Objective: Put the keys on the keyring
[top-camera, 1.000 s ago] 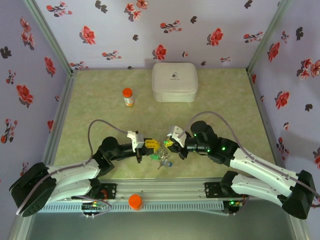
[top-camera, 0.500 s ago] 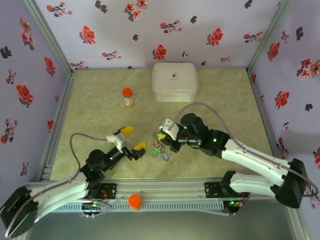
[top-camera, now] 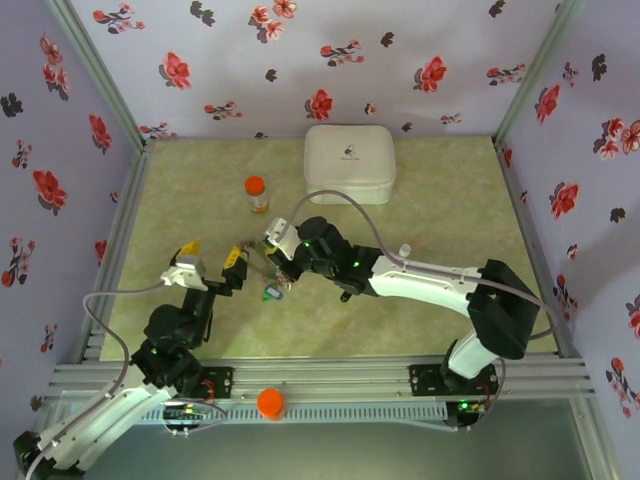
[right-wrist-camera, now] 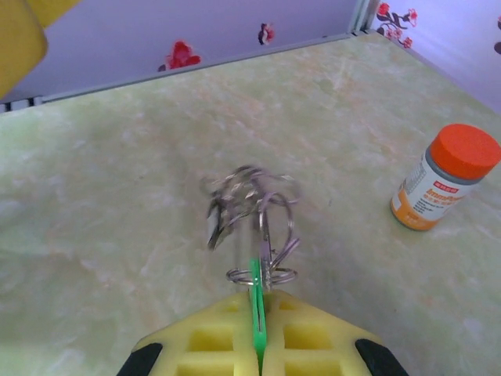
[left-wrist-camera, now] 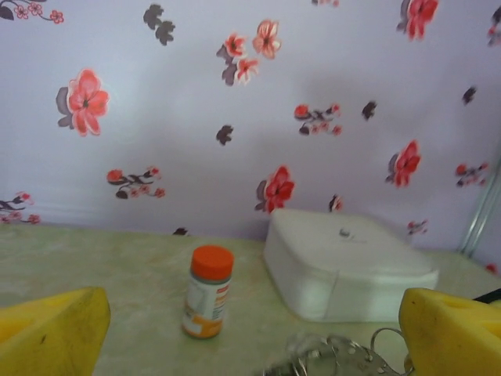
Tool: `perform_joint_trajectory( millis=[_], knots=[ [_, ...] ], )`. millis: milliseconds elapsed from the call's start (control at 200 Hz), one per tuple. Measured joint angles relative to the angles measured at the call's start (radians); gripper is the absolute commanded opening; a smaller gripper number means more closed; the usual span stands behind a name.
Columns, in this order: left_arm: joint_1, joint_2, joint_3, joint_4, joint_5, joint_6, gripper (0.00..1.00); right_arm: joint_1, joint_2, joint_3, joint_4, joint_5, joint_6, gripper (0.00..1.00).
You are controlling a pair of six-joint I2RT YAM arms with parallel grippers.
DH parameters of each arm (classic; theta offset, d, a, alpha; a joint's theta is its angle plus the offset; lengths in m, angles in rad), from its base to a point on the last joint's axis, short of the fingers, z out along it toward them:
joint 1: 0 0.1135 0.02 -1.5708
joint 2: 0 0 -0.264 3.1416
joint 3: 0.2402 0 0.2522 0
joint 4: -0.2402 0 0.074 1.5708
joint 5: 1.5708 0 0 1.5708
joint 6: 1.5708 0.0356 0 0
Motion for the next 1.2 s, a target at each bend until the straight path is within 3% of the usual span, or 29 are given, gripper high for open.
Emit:
perform_joint_trajectory(
  millis=[225,390,585,890,1045,1115,1200],
  knots=[
    [0.012,0.163,0.048,0.028,-0.070,-0.007,0.92,0.041,-0.054,-0.124,-0.061,0.014,-0.035,0.00],
    [0.050,0.202,0.131,-0.032,-0.100,-0.098,0.92,0.101,-0.132,-0.247,-0.202,-0.049,-0.082,0.00],
    [0.092,0.279,0.227,-0.146,-0.089,-0.206,0.94,0.101,-0.150,-0.276,-0.314,-0.075,-0.107,0.00],
    [0.202,0.465,0.319,-0.306,0.085,-0.360,0.97,0.101,-0.134,-0.296,-0.431,-0.130,-0.113,0.00],
    [0.243,0.537,0.352,-0.345,0.202,-0.402,0.84,0.106,-0.094,-0.309,-0.460,-0.153,-0.106,0.11],
    [0.261,0.568,0.361,-0.350,0.255,-0.413,0.83,0.108,-0.081,-0.309,-0.463,-0.169,-0.093,0.21],
    [0.282,0.607,0.373,-0.351,0.322,-0.420,0.83,0.108,-0.065,-0.309,-0.463,-0.190,-0.080,0.23]
  ],
)
